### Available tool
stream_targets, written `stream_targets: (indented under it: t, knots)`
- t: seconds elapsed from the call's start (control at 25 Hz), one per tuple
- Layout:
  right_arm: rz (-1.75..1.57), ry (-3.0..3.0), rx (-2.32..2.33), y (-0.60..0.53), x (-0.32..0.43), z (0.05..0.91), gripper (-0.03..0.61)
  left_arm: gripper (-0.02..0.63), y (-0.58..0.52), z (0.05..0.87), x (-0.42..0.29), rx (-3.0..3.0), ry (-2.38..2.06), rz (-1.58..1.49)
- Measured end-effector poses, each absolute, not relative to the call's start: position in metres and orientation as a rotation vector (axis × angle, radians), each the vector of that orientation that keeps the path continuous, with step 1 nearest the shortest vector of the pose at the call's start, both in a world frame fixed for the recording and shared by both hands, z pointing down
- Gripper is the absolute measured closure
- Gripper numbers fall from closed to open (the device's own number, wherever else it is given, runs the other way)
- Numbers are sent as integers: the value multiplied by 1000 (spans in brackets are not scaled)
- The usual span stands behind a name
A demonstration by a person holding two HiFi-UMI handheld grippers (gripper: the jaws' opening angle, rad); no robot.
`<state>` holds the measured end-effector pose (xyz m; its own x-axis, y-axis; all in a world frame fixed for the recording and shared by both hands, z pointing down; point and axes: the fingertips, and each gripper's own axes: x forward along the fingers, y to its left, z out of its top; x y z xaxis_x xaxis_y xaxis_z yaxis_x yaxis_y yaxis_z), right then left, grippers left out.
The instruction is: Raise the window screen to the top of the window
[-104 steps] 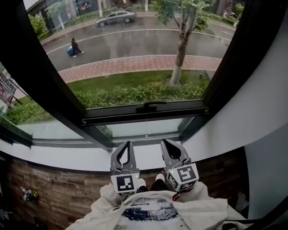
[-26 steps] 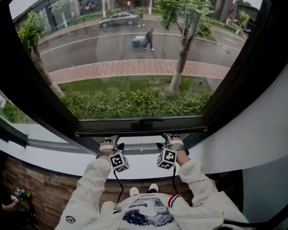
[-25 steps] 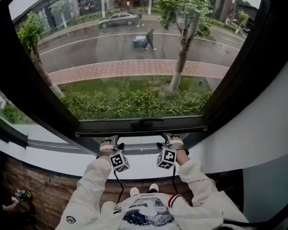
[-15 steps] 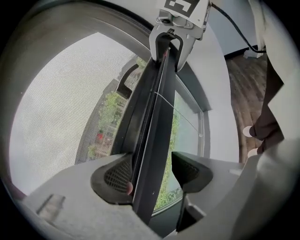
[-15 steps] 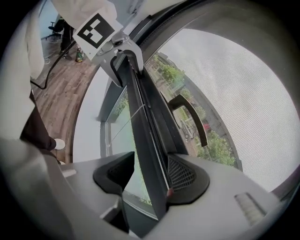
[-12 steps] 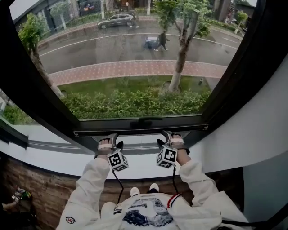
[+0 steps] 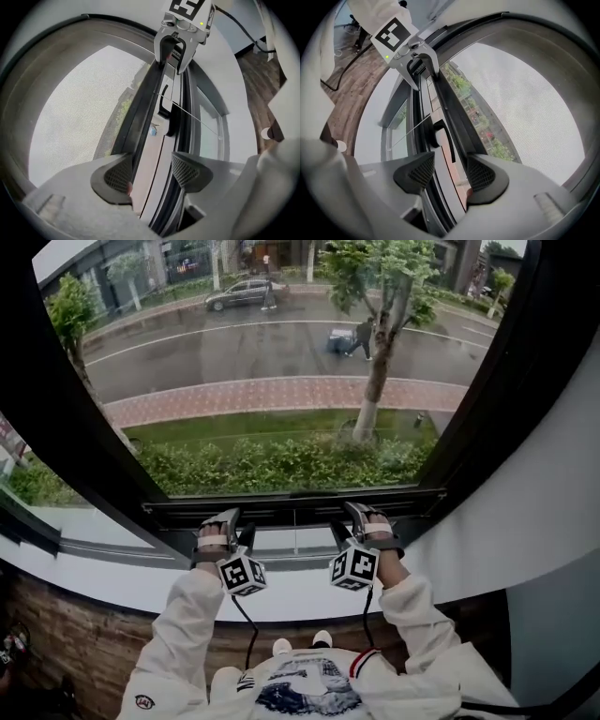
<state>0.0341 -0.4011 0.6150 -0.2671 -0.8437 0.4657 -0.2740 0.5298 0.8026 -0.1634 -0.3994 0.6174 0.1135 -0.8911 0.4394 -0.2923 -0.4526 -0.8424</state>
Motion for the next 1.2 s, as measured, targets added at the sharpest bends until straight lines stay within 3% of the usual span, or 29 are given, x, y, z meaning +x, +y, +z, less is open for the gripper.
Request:
stream_targets:
  t: [1.2]
  knots:
    - [-947,-1824,1142,-418,33,448,364,350,-416,453,-162,-1760,1282,-1093]
